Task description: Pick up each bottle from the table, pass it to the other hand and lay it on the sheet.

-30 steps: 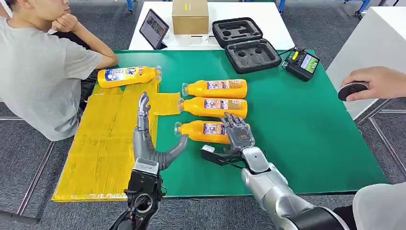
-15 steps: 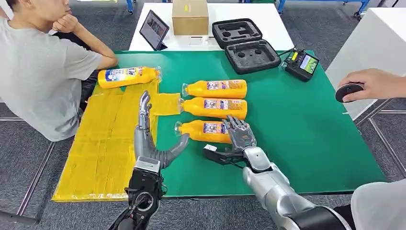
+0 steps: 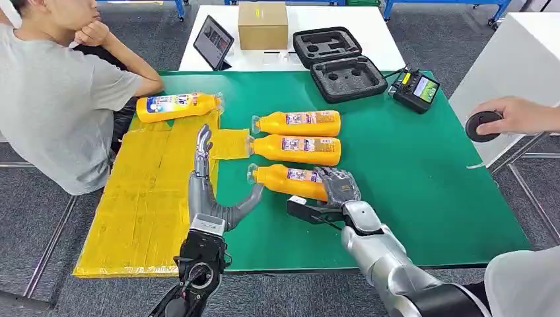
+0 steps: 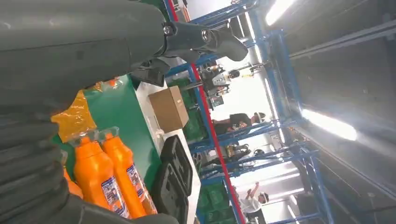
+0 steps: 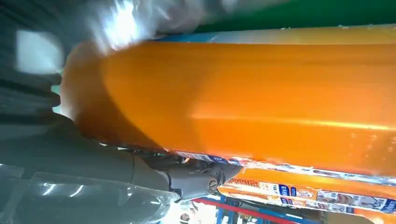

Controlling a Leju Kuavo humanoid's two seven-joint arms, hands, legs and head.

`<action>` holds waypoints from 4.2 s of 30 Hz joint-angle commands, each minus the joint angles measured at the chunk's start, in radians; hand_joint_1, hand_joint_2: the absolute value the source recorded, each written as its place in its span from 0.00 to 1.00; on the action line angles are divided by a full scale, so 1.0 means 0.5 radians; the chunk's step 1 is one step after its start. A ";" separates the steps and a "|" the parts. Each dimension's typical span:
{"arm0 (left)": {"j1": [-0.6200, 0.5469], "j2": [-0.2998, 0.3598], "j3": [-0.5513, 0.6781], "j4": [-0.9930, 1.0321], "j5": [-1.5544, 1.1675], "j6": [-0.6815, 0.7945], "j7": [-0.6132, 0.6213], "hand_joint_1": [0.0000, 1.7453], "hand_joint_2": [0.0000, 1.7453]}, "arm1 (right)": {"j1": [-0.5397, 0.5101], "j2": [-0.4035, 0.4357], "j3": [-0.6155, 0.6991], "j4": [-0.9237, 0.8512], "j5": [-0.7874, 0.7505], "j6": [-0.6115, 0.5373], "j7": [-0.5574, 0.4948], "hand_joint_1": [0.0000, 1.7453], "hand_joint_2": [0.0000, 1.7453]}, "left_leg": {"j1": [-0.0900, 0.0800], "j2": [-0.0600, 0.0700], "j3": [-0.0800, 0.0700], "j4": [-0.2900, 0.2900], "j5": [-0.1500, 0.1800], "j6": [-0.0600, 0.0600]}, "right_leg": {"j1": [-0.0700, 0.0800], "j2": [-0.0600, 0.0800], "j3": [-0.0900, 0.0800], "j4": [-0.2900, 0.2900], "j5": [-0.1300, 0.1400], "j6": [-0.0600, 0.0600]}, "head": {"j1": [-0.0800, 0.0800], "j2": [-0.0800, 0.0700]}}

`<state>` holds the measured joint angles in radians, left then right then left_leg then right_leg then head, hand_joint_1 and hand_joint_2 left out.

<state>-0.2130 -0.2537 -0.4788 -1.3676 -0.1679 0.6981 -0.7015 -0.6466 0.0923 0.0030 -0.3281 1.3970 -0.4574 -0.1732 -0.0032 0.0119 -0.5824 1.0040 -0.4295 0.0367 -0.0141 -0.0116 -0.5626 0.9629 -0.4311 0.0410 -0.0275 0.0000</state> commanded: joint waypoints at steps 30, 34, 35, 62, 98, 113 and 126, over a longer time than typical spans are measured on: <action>-0.286 -0.166 0.077 1.145 0.934 -0.242 0.007 0.00 1.00 | 0.260 0.169 -0.508 -0.190 -1.396 0.428 -1.050 1.00 1.00 | 0.004 -0.005 0.004 -0.004 0.001 -0.005 | 0.003 0.002 0.004 -0.004 0.002 -0.006 | -0.001 0.000; -0.286 -0.166 0.077 1.145 0.934 -0.242 0.007 0.00 1.00 | 0.260 0.169 -0.508 -0.190 -1.396 0.428 -1.050 1.00 1.00 | 0.003 0.000 0.001 -0.001 0.000 -0.004 | 0.002 0.005 0.001 -0.001 0.002 -0.004 | 0.000 0.000; -0.286 -0.166 0.077 1.145 0.934 -0.242 0.007 0.00 1.00 | 0.260 0.169 -0.508 -0.190 -1.396 0.428 -1.050 1.00 1.00 | 0.003 -0.002 -0.001 -0.001 0.000 -0.005 | 0.003 0.004 0.000 -0.001 0.002 -0.005 | -0.001 0.000; -0.364 -0.191 -0.060 1.075 0.961 -0.161 0.007 0.00 1.00 | 0.241 0.319 0.301 -0.051 -1.689 0.267 -1.011 1.00 1.00 | 0.003 0.003 -0.012 0.001 -0.001 -0.005 | 0.003 0.008 -0.012 0.002 0.001 -0.006 | -0.001 0.000; -0.476 -0.179 -0.131 1.236 1.129 -0.247 0.007 0.00 1.00 | 0.240 0.378 0.639 -0.070 -1.538 0.006 -0.962 0.87 1.00 | 0.003 0.002 -0.019 0.002 -0.002 -0.005 | 0.003 0.007 -0.019 0.003 0.000 -0.006 | -0.001 0.000; -0.389 -0.190 -0.055 1.042 0.814 -0.149 0.007 0.00 1.00 | 0.223 0.354 0.564 -0.057 -1.717 0.191 -0.950 0.53 1.00 | 0.004 0.000 -0.019 0.002 -0.002 -0.005 | 0.003 0.006 -0.018 0.002 -0.001 -0.006 | -0.001 0.000; -0.476 -0.191 -0.106 1.153 0.997 -0.182 0.007 0.00 1.00 | 0.202 0.359 0.618 -0.056 -1.694 0.209 -0.943 0.40 1.00 | 0.002 0.000 -0.021 0.001 0.000 -0.004 | 0.002 0.005 -0.020 0.002 0.001 -0.005 | 0.000 0.000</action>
<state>-0.3874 -0.3586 -0.4837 -0.8503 0.3193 0.6226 -0.7031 -0.5140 0.2659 0.2472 -0.4089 0.5363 -0.3689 -0.6443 -0.0029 0.0132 -0.5946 1.0039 -0.4291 0.0366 -0.0137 -0.0095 -0.5741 0.9635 -0.4301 0.0403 -0.0275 0.0000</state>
